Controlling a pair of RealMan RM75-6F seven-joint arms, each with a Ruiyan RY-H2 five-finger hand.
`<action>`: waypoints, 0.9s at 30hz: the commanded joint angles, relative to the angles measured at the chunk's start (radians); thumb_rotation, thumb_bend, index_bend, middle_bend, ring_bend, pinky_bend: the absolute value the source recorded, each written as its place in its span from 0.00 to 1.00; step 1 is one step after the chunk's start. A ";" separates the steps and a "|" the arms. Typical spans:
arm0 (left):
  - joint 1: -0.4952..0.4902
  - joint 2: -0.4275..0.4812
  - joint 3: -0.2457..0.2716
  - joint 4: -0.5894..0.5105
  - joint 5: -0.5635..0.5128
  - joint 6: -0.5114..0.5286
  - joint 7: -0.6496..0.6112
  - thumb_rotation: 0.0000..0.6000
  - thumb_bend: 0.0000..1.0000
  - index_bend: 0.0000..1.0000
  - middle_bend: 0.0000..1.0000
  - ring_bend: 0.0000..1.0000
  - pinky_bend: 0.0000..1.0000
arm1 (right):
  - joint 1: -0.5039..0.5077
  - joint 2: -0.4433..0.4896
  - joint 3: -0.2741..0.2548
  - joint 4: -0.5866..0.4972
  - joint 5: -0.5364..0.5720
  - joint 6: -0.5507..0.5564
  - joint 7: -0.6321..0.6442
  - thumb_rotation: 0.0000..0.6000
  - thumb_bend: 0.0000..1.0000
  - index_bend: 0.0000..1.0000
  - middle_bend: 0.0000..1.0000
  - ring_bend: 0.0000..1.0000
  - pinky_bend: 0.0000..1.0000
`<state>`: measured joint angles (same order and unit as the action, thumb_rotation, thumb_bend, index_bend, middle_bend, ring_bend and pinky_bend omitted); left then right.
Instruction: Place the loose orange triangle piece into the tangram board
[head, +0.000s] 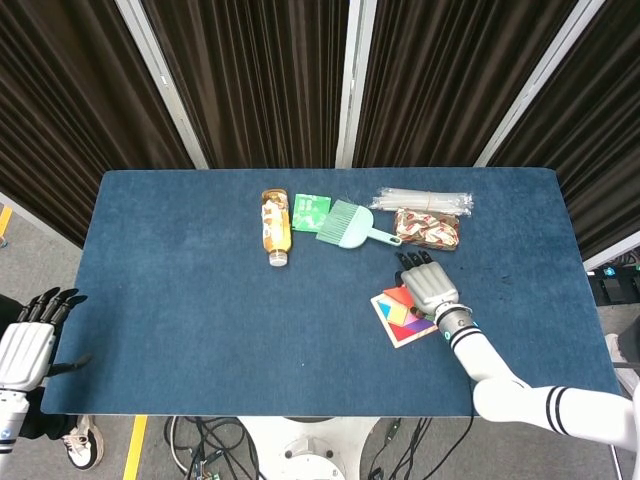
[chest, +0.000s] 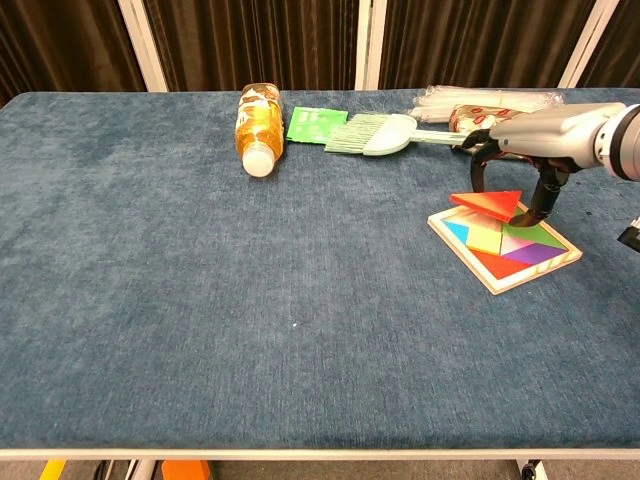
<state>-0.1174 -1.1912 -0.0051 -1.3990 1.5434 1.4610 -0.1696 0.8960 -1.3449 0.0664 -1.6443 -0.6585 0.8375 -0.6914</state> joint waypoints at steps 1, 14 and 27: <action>0.000 -0.001 0.000 0.002 0.001 0.000 -0.002 1.00 0.00 0.19 0.13 0.05 0.13 | 0.010 -0.008 -0.010 0.002 0.001 0.008 -0.011 1.00 0.23 0.51 0.00 0.00 0.00; 0.002 -0.006 0.001 0.014 -0.001 -0.001 -0.013 1.00 0.00 0.19 0.13 0.05 0.13 | -0.006 -0.030 -0.043 0.050 -0.167 0.032 0.050 1.00 0.24 0.51 0.00 0.00 0.00; 0.002 -0.008 0.001 0.017 -0.001 -0.003 -0.014 1.00 0.00 0.19 0.13 0.05 0.13 | -0.022 -0.023 -0.051 0.031 -0.209 0.024 0.093 1.00 0.24 0.51 0.00 0.00 0.00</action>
<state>-0.1155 -1.1992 -0.0037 -1.3820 1.5425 1.4581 -0.1837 0.8749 -1.3698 0.0148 -1.6115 -0.8687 0.8619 -0.5994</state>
